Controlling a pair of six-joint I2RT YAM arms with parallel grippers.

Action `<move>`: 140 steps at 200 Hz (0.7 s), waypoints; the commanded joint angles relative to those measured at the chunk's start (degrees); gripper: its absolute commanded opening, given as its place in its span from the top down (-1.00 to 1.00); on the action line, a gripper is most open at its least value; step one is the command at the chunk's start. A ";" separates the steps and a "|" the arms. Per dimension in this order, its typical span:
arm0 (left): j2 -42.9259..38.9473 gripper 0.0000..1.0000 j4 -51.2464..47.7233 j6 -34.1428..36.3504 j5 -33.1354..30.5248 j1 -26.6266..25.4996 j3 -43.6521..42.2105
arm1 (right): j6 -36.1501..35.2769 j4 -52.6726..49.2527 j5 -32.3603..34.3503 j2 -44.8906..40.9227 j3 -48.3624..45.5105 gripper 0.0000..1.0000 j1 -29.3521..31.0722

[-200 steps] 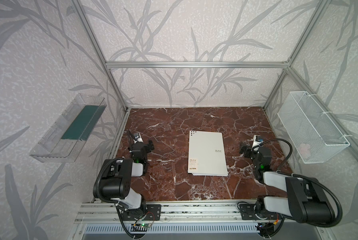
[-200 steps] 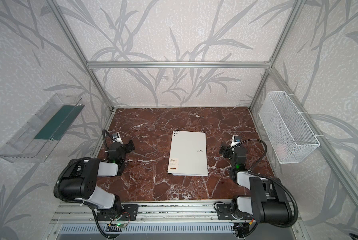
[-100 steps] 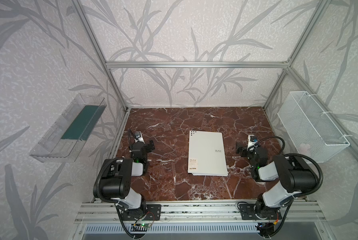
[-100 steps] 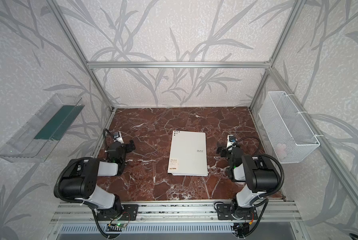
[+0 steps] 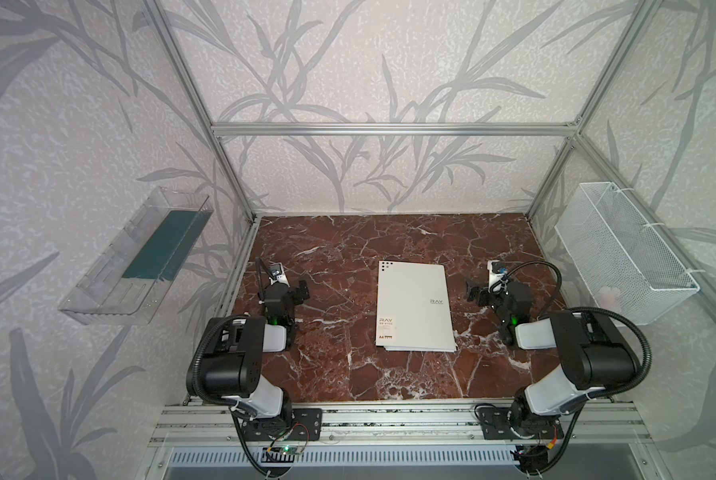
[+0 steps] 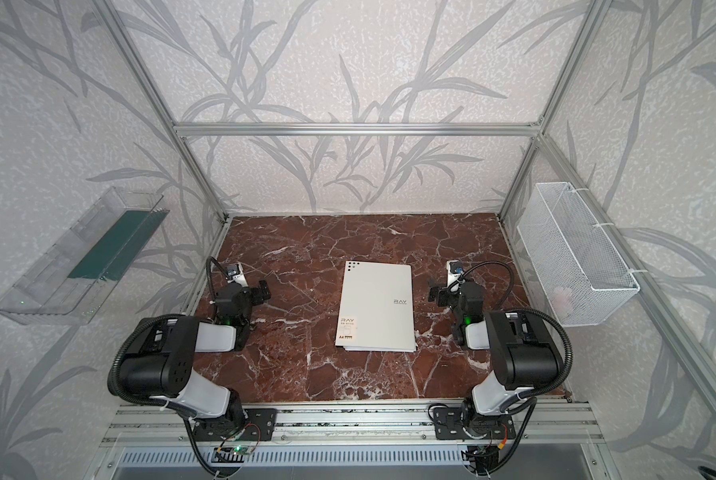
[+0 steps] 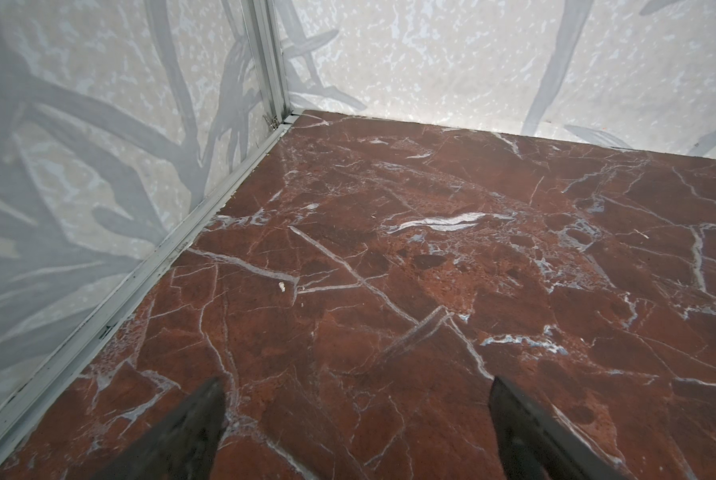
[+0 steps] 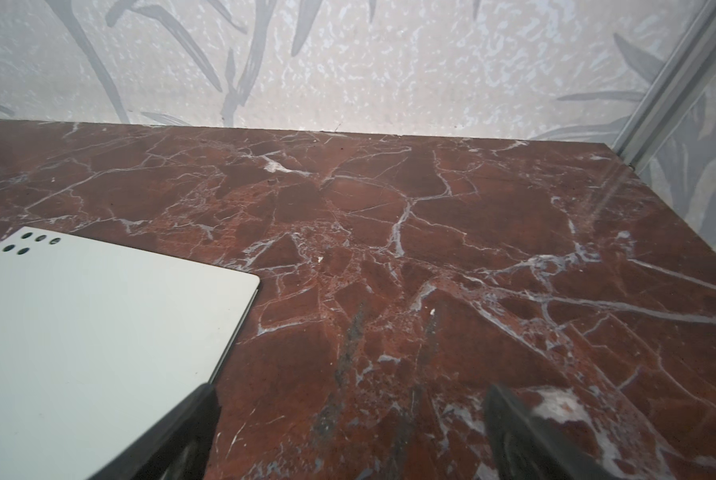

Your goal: Put the files into the folder

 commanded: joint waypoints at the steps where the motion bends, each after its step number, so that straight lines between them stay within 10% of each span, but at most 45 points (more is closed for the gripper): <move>1: 0.31 -0.98 1.17 1.46 0.31 -0.15 0.91 | 0.32 0.24 2.78 -1.15 -0.30 -0.98 0.51; 140: 0.31 -0.98 1.16 1.42 0.31 -0.15 0.97 | -0.41 -0.80 4.30 -1.17 0.26 -0.98 1.51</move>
